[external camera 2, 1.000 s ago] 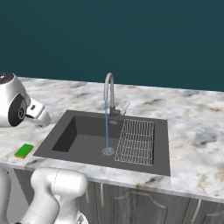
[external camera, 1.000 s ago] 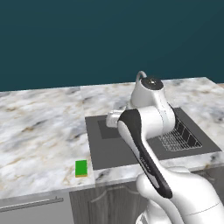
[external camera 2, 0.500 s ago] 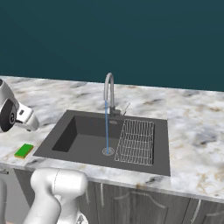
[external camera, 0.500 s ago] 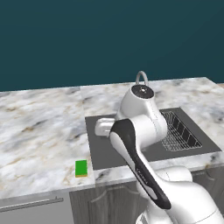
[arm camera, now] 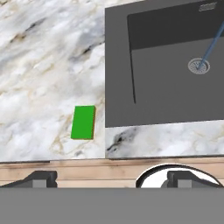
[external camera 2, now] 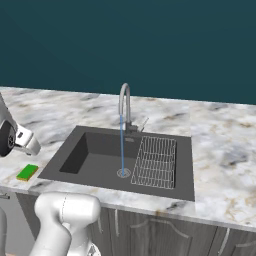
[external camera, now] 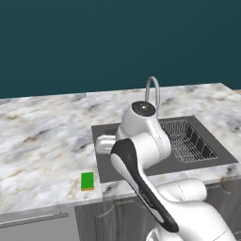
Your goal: Soak the sponge with water for a few seconds and then drop it inside the sink.
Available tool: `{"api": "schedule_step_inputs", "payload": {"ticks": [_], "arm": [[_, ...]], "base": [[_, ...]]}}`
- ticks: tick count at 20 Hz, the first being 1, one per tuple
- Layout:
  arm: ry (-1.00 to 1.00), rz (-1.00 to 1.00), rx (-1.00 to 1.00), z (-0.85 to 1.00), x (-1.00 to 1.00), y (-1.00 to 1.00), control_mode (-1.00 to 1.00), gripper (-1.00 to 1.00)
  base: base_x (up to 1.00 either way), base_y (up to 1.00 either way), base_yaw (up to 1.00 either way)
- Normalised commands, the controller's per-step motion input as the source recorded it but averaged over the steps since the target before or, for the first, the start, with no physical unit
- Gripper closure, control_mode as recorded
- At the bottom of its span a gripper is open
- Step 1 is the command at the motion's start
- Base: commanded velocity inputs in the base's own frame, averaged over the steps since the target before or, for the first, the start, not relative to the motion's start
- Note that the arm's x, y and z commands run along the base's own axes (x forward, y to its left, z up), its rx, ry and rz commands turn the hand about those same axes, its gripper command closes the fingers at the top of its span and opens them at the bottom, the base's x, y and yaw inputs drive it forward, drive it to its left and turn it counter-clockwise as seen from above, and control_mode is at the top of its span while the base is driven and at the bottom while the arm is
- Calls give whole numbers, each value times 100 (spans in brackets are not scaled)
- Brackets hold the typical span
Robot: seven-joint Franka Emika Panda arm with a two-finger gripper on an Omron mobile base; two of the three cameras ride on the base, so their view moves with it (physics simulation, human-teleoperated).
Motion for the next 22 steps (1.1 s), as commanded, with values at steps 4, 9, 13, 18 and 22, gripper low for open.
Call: {"api": "schedule_step_inputs", "payload": {"ticks": [4,9,13,18,22], "arm": [[0,0,0,-19,0,8,-100,-100],[0,0,2,-22,2,9,-100,-100],[0,0,6,-19,6,16,-100,-100],[1,0,1,-24,0,14,-100,-100],[2,0,0,-2,0,12,-100,-100]], "base": [[0,0,0],[0,0,0],[0,0,0],[0,0,0],[0,0,0]]}}
